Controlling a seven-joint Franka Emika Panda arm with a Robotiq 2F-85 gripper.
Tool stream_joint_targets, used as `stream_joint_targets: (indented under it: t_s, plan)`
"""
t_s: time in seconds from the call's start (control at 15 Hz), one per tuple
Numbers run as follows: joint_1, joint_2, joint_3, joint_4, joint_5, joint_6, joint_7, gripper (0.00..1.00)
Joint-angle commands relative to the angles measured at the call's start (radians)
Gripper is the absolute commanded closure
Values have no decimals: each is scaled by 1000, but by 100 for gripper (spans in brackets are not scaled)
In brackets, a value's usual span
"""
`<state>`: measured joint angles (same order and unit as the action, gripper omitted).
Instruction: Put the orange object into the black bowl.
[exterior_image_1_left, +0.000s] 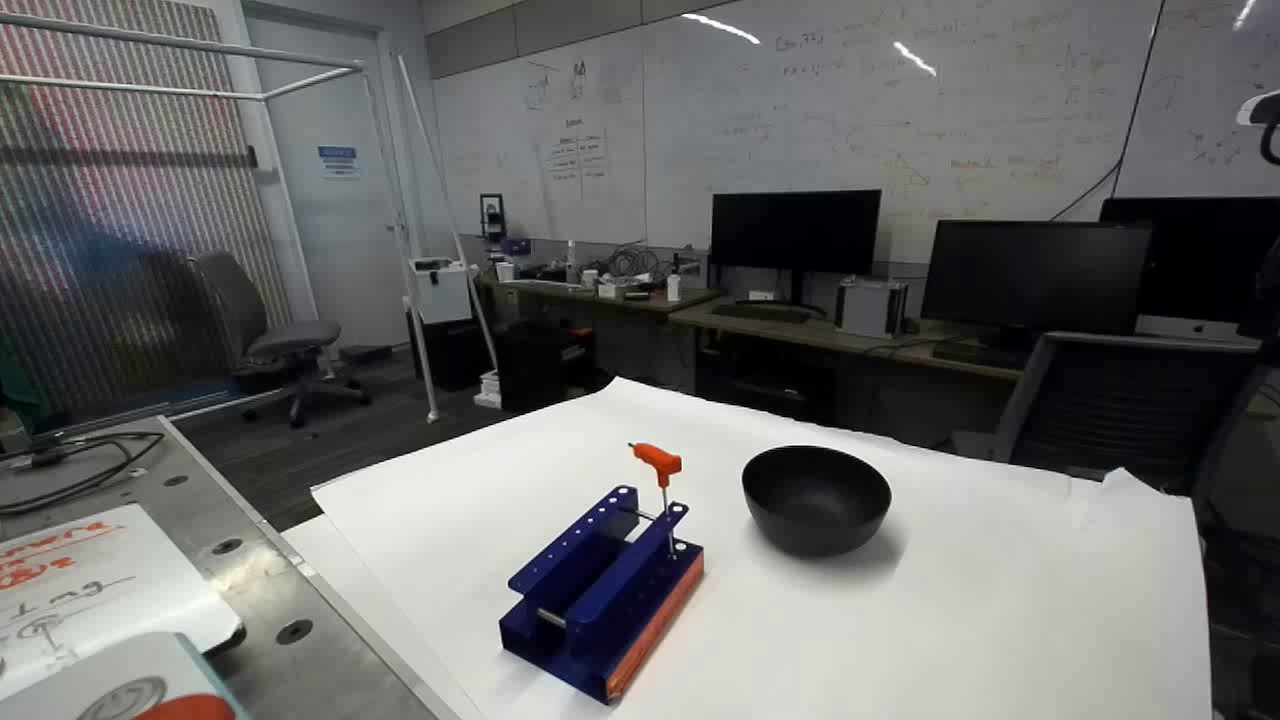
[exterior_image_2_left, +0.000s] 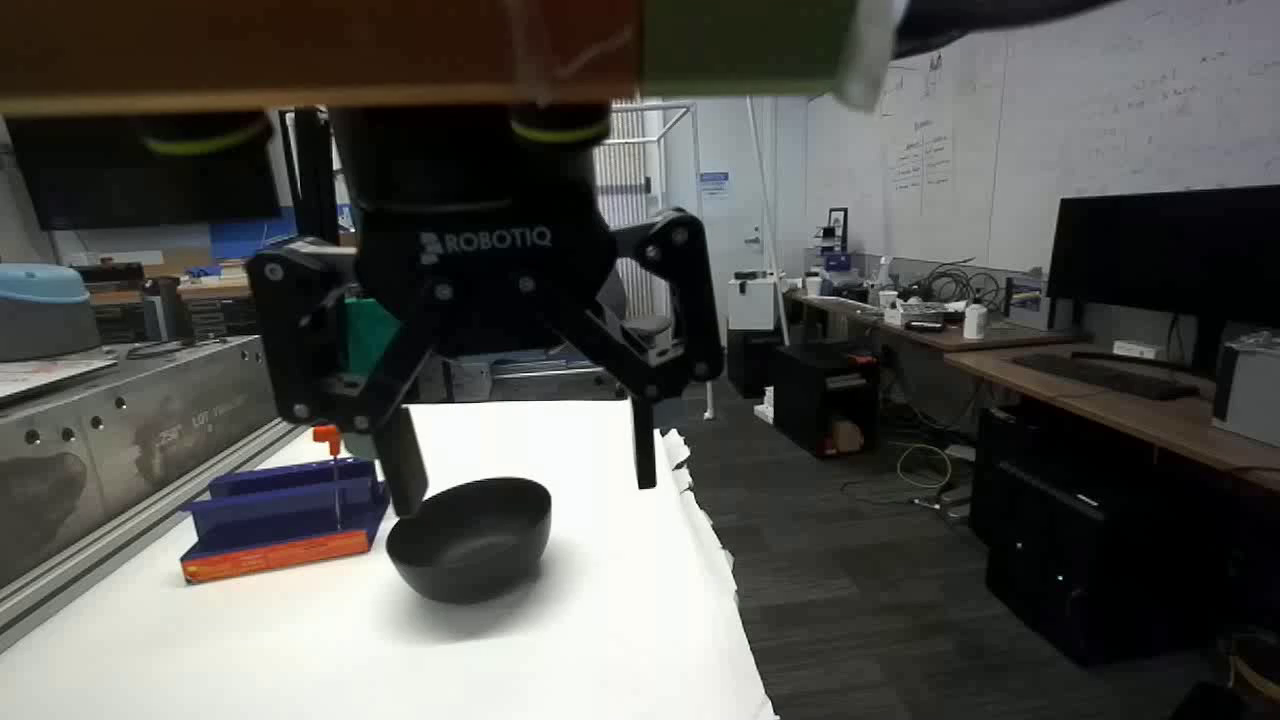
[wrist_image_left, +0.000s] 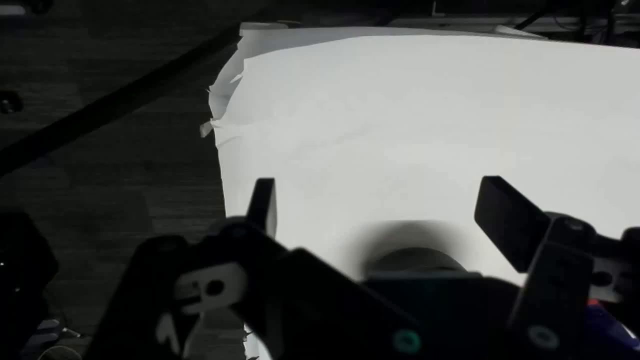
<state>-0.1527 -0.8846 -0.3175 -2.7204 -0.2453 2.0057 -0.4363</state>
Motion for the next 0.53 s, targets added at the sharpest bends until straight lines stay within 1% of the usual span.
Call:
stream_joint_targets:
  t_s: [0.0, 0.2, 0.27, 0.4, 0.47]
  plan:
    - [0, 0, 1, 4, 1, -2, 0, 0]
    - [0, -3, 1, 5, 1, -2, 0, 0]
    - [9, 29, 10, 17, 5, 15, 16, 0]
    - [54, 101, 38, 50, 24, 28, 33, 0]
    - [84, 147, 69, 73, 34, 31, 49, 0]
